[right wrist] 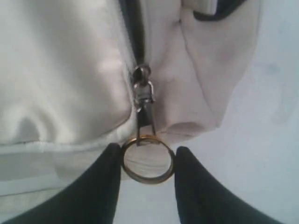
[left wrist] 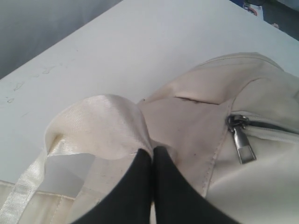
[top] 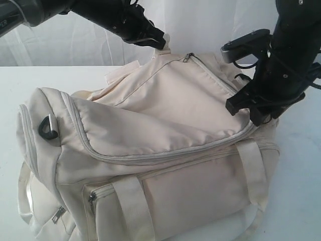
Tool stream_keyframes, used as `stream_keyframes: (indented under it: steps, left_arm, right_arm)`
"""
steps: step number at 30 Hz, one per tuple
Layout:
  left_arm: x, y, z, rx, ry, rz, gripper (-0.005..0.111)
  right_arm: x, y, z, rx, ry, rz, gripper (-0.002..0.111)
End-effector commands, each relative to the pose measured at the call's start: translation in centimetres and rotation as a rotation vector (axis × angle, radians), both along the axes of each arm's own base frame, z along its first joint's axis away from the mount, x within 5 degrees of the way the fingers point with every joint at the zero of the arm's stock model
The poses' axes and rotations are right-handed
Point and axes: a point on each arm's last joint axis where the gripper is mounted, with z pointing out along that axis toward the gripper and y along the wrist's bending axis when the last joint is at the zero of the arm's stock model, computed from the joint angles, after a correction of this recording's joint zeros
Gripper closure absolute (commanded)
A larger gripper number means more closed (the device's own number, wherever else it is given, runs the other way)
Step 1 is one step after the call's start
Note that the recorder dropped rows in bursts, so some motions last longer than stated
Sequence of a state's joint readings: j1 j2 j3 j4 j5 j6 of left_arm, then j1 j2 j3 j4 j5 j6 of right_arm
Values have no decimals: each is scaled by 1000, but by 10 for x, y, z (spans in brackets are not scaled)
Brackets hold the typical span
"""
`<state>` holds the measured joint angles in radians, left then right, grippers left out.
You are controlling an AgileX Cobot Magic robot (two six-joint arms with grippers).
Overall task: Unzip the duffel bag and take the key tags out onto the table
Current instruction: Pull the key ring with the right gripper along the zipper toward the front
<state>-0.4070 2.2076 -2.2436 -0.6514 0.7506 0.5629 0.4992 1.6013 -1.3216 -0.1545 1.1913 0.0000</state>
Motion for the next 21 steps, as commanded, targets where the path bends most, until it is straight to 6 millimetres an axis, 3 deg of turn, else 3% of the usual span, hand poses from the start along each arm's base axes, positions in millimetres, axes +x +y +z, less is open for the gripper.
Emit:
stream_keyframes:
  steps: [1, 14, 21]
  left_arm:
    - [-9, 6, 35, -57, -69, 21, 107]
    - [-9, 6, 35, -59, -66, 24, 107]
    - [-9, 6, 35, -58, -63, 21, 107]
  right_arm:
    - [-15, -8, -4, 14, 61, -33, 107]
    - [-35, -3, -26, 135, 155, -44, 107]
    - [-45, 18, -35, 390, 227, 29, 107]
